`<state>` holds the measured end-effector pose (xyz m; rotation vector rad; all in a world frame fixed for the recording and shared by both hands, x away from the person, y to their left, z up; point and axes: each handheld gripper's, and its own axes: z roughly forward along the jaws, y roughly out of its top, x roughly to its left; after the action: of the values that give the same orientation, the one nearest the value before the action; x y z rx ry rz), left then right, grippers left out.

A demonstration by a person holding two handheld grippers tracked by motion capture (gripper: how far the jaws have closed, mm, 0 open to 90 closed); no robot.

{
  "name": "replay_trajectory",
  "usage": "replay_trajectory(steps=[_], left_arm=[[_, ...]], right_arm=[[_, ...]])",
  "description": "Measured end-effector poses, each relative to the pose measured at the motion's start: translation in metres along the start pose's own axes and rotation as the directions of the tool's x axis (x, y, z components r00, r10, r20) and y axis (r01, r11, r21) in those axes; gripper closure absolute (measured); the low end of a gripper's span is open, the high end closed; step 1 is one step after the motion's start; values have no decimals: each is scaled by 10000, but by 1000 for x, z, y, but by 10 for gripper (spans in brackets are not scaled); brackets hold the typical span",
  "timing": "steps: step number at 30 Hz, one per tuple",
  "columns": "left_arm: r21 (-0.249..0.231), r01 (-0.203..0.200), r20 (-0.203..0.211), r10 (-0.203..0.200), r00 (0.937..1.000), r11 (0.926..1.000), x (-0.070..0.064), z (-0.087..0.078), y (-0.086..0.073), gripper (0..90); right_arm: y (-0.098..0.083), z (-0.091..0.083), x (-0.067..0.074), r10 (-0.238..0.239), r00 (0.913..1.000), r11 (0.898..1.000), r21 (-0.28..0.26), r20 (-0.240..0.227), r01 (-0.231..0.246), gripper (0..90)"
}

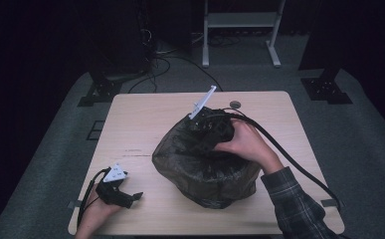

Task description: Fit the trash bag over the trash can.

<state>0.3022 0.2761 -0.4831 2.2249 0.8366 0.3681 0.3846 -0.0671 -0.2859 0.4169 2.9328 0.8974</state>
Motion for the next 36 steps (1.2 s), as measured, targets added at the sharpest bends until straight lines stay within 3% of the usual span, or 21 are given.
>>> replay_trajectory(steps=[4,8,14,15,18,20,22,28,36], left_arm=[[-11,10,1,-10,10000,10000,0,0,0,0],[-11,11,3,-11,10000,10000,0,0,0,0],[-13,-24,24,24,10000,10000,0,0,0,0],[-18,-24,29,24,10000,10000,0,0,0,0],[-19,-25,34,25,10000,10000,0,0,0,0],[-14,-41,43,41,10000,10000,0,0,0,0],[-13,-42,44,42,10000,10000,0,0,0,0],[-11,-49,56,49,10000,10000,0,0,0,0],[-15,-35,45,35,10000,10000,-1,1,0,0]], right_arm=[[4,8,8,-259,9987,9995,-197,-430,251,96],[14,23,13,-464,9974,9984,300,-559,481,96],[20,44,11,-349,9962,9943,976,-796,427,95],[22,51,11,-407,9970,9916,1198,-656,484,95],[24,54,11,-393,9969,9915,1211,-686,475,95],[24,53,11,-390,9973,9930,1088,-625,457,95],[22,40,12,-413,9982,9944,956,-443,454,95],[14,18,19,-592,9982,9927,1045,-83,598,95],[-18,-2,27,-393,9991,9945,964,-157,406,95]])
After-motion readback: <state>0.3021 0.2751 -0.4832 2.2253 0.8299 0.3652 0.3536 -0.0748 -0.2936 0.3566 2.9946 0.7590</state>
